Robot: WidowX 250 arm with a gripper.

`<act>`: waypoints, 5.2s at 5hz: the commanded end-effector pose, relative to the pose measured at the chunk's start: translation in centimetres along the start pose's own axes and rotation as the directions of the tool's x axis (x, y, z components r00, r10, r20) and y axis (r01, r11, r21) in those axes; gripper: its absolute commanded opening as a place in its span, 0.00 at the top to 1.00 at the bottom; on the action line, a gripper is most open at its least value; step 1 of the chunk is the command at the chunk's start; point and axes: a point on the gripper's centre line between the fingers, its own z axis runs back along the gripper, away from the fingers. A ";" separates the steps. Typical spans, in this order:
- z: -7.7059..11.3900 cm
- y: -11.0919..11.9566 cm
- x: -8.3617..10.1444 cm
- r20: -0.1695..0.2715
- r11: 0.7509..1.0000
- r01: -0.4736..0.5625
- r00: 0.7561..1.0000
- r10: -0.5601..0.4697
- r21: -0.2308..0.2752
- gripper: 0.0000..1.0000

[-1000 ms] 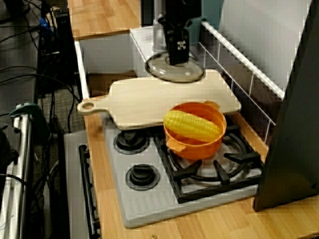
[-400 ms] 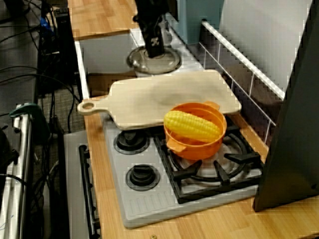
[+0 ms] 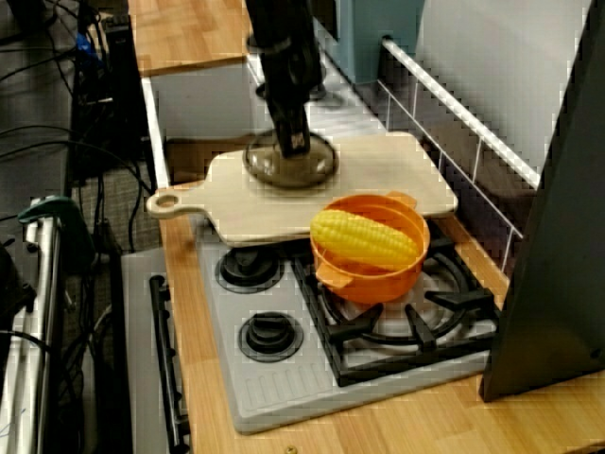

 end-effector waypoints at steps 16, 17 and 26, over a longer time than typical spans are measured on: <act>3.3 -13.3 3.1 0.000 0.979 0.144 0.989 -0.146 -0.143 0.00; 2.6 -13.6 3.0 -0.012 0.981 0.147 0.989 -0.149 -0.130 0.00; 9.1 -7.3 5.0 0.044 0.974 0.087 0.996 -0.080 -0.209 1.00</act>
